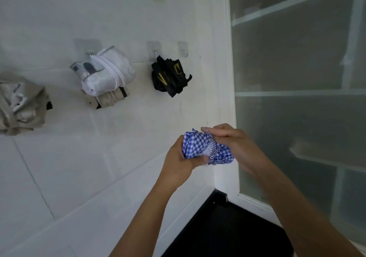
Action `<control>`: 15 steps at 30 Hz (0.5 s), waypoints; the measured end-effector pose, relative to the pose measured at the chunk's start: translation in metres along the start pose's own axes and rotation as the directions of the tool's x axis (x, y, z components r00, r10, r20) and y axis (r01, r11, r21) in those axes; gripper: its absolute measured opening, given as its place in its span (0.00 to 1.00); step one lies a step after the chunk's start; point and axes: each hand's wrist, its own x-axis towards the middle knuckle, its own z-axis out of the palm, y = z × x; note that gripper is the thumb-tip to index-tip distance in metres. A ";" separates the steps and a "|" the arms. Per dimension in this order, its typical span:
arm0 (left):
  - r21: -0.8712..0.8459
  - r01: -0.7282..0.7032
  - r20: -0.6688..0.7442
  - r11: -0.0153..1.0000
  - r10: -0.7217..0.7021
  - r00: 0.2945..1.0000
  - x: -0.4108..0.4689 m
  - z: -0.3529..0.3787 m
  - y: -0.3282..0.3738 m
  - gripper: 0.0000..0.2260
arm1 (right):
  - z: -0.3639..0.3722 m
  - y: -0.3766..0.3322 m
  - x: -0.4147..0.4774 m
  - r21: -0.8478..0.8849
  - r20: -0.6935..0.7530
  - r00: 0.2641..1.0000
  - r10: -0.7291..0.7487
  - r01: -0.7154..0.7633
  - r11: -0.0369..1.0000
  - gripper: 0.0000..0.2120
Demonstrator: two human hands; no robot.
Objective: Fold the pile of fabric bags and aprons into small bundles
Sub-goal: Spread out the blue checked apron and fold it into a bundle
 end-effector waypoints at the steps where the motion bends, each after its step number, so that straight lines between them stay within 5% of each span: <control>1: -0.070 0.023 -0.002 0.997 -0.023 1.000 0.007 0.008 -0.003 0.20 | -0.009 0.002 0.006 -0.067 0.010 0.999 -0.047 0.047 0.997 0.18; 8: -0.364 0.058 -0.142 0.930 -0.117 0.983 0.070 0.067 -0.020 0.19 | -0.061 0.017 0.081 -0.276 -0.090 0.925 -0.369 0.333 0.902 0.14; 15: -0.369 -0.224 -0.490 0.902 0.016 0.872 0.165 0.122 -0.010 0.11 | -0.102 0.014 0.193 -0.213 -0.156 0.841 -0.519 0.484 0.849 0.09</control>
